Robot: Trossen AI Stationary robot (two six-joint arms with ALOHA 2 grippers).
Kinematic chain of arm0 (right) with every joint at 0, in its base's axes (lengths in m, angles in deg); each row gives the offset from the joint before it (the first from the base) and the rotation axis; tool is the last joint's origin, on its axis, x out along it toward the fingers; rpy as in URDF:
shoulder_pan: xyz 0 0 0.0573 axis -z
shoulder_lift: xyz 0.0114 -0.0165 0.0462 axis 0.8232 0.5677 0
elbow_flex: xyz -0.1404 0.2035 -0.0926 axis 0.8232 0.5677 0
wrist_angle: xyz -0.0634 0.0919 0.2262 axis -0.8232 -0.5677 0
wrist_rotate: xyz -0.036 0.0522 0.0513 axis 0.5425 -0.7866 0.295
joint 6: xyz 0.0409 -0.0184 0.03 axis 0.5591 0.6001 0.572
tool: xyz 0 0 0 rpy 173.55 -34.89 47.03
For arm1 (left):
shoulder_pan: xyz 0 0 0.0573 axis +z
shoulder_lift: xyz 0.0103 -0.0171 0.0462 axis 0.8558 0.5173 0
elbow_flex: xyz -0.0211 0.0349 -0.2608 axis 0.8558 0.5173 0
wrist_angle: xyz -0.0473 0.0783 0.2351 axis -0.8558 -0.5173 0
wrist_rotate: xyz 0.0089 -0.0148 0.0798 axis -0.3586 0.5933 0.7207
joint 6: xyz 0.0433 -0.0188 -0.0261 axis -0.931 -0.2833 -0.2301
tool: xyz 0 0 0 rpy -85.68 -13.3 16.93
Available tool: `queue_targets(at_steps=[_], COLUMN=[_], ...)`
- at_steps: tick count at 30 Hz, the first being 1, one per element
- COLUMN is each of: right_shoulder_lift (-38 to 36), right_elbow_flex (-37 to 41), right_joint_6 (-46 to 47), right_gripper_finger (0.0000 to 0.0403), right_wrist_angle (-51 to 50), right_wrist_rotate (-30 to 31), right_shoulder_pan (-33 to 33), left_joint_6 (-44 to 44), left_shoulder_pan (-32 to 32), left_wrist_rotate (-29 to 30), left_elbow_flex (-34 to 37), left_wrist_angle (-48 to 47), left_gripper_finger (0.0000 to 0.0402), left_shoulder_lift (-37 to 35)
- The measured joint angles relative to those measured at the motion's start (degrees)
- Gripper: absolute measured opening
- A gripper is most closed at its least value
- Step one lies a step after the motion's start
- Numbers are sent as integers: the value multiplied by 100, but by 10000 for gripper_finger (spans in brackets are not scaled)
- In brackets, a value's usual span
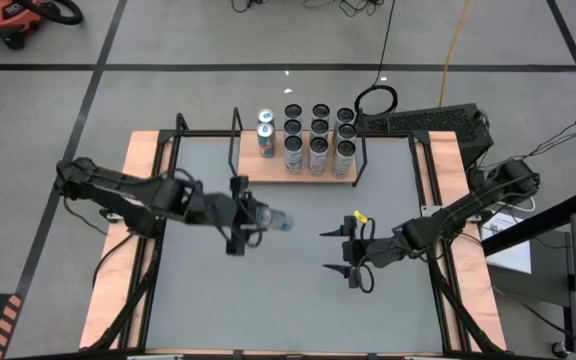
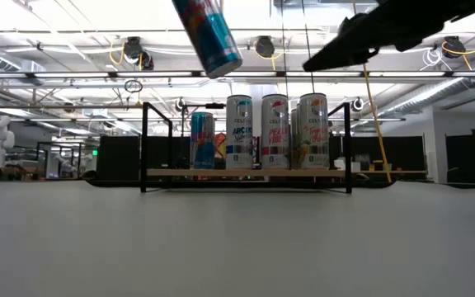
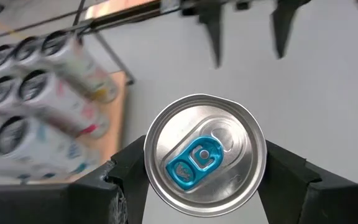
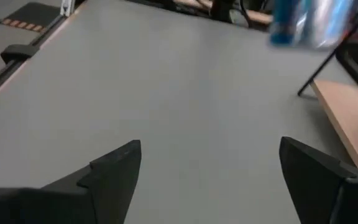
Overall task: Place canned beverage on shelf
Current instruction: Put the blue soda can on the shelf aligned with the blue soda cans
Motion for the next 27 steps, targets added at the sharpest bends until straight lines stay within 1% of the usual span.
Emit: queue_targets(at_steps=[7,10,15,20,24,27], right_shoulder_lift=[-295,-319,-317,-317,-317,-317], right_elbow_flex=[0,0,0,0,0,0], right_joint_6=[250,240,147,92,82,79], right_gripper_finger=[318,318,318,318,318,318], right_wrist_angle=[-705,-813,-863,-881,-891,-905], right_wrist_rotate=[-21,-185,-382,-458,-463,-463], right_shoulder_pan=[0,0,-2,-2,-2,-2], left_joint_6=[-682,-994,-1219,-1370,-1456,-1518], left_shoulder_pan=[1059,1566,2416,3160,3628,3825], left_wrist_rotate=[-675,-820,-1338,-1582,-2149,-2252], left_elbow_flex=[-553,-679,-685,-689,-692,-692], left_wrist_angle=[-920,-1148,-1212,-1343,-1232,-1236], left_gripper_finger=[227,227,227,227,227,227], left_shoulder_lift=[0,-4,0,114,308,569])
